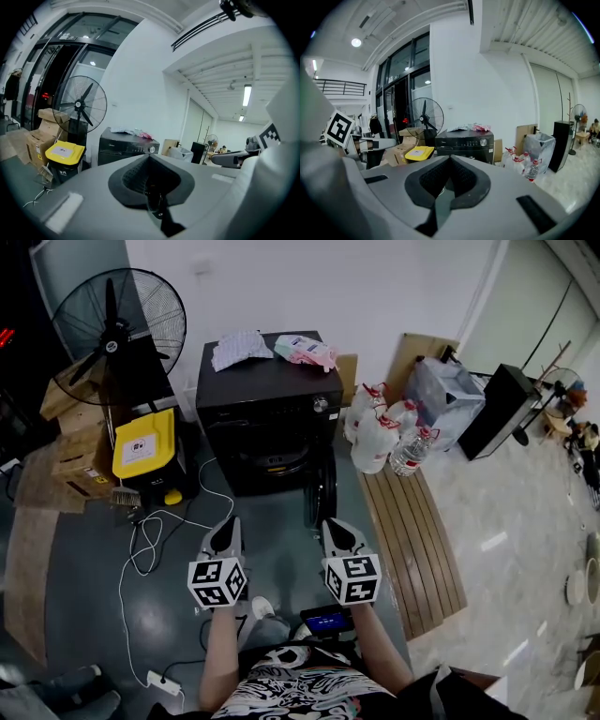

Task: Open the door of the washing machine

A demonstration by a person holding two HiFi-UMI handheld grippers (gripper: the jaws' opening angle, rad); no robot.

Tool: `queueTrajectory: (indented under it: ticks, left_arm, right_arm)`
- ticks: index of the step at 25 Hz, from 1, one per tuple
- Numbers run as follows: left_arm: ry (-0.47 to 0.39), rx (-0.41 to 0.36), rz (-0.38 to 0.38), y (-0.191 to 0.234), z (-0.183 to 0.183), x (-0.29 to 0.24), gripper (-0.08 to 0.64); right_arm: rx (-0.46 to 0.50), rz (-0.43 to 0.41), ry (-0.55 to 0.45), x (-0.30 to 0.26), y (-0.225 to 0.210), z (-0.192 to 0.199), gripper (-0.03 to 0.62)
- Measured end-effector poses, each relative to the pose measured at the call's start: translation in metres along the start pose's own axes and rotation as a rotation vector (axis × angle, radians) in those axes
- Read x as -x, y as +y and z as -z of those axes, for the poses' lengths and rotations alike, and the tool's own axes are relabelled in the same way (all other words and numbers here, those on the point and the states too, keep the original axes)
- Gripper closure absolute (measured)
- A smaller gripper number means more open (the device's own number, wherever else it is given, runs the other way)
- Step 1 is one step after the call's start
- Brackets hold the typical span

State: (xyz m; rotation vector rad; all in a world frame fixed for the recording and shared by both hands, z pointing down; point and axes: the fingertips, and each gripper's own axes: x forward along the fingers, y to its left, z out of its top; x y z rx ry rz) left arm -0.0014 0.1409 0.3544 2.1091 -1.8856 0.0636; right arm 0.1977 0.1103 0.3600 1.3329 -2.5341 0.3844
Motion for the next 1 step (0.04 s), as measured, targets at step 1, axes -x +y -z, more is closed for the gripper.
queueTrajectory:
  ticks: [1]
  left_arm:
    - [0.0,0.0,0.003,-0.0021,0.0005,-0.0005,0.558]
  right_arm:
    - [0.014,0.002,0.005,0.0005,-0.0014,0.0011,0.591]
